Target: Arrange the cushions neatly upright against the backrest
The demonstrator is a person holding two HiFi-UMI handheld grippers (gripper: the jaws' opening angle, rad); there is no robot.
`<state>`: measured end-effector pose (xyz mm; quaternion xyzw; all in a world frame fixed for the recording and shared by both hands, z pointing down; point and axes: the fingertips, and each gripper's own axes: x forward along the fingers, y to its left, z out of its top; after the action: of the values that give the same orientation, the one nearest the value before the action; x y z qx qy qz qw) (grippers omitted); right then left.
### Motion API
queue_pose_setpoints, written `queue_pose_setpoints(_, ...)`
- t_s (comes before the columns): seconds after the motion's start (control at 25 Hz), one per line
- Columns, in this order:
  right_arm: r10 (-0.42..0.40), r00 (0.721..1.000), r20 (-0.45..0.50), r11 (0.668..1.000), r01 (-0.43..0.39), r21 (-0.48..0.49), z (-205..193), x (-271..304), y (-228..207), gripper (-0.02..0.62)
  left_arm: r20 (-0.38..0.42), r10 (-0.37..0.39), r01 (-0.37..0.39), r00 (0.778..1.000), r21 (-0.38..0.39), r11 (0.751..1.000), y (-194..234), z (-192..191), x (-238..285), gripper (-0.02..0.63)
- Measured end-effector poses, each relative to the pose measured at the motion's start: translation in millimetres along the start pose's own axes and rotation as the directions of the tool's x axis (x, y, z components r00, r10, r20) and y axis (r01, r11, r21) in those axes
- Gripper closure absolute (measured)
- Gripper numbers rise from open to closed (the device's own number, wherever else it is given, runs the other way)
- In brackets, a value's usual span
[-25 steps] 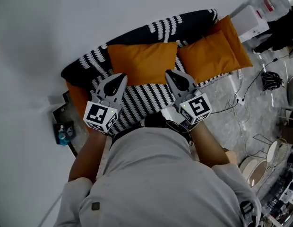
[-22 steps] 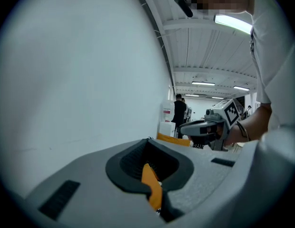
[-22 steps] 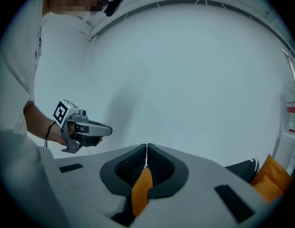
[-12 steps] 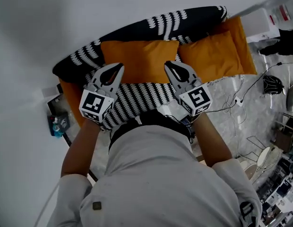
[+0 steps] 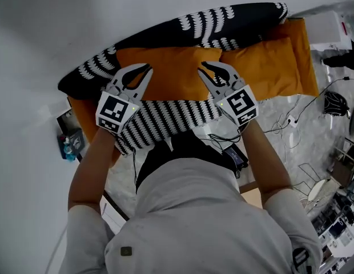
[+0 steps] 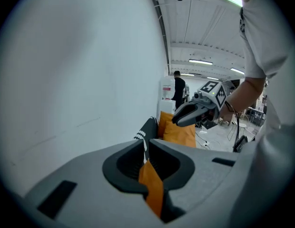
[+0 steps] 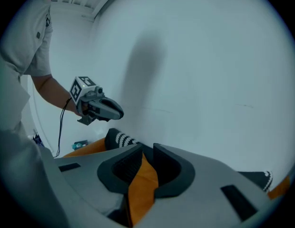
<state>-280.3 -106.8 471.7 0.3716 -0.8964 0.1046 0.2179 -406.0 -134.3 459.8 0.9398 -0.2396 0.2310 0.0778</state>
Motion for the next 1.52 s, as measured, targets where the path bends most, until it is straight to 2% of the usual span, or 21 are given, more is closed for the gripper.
queue_pose_setpoints(0.12, 0.056, 0.994, -0.092, 0.998, -0.059, -0.034, -28.7, 24.3, -8.5, 0.490, -0.068, -0.025, 0.027, 0.997, 0.039, 0.999, 16.1, -22.5, 20.4, 0.525)
queue_pose_setpoints(0.24, 0.100, 0.981, -0.166, 0.992, -0.111, -0.059, -57.2, 43.3, -20.8, 0.450, -0.160, -0.057, 0.069, 0.985, 0.071, 0.995, 27.9, -53.5, 43.7, 0.478)
queue_pose_setpoints(0.32, 0.125, 0.970, -0.206, 0.988, -0.142, -0.068, -74.6, 56.1, -33.0, 0.424, -0.233, -0.075, 0.099, 0.970, 0.093, 0.991, 39.3, -76.8, 60.9, 0.437)
queue_pose_setpoints(0.52, 0.169, 0.938, -0.303, 0.975, -0.205, -0.090, -115.7, 89.7, -59.2, 0.379, -0.375, -0.119, 0.174, 0.920, 0.117, 0.978, 68.1, -133.1, 93.5, 0.396)
queue_pose_setpoints(0.68, 0.226, 0.893, -0.389, 0.958, -0.276, -0.078, -149.4, 110.1, -64.1, 0.348, -0.458, -0.145, 0.219, 0.877, 0.114, 0.969, 79.5, -171.6, 111.8, 0.366)
queue_pose_setpoints(1.0, 0.287, 0.815, -0.504, 0.929, -0.364, -0.060, -204.2, 149.8, -76.7, 0.339, -0.590, -0.169, 0.279, 0.789, 0.100, 0.955, 97.7, -235.9, 143.1, 0.340)
queue_pose_setpoints(1.08, 0.284, 0.784, -0.553, 0.920, -0.385, -0.074, -223.9, 158.8, -81.6, 0.339, -0.624, -0.161, 0.295, 0.765, 0.118, 0.948, 103.9, -252.1, 147.9, 0.339)
queue_pose_setpoints(1.24, 0.272, 0.700, -0.661, 0.907, -0.417, -0.068, -270.6, 169.2, -87.3, 0.334, -0.692, -0.137, 0.301, 0.709, 0.121, 0.946, 117.5, -290.9, 151.3, 0.339)
queue_pose_setpoints(1.52, 0.264, 0.652, -0.711, 0.916, -0.400, -0.027, -307.9, 179.5, -91.3, 0.333, -0.738, -0.131, 0.271, 0.662, 0.072, 0.960, 127.0, -325.2, 158.3, 0.339)
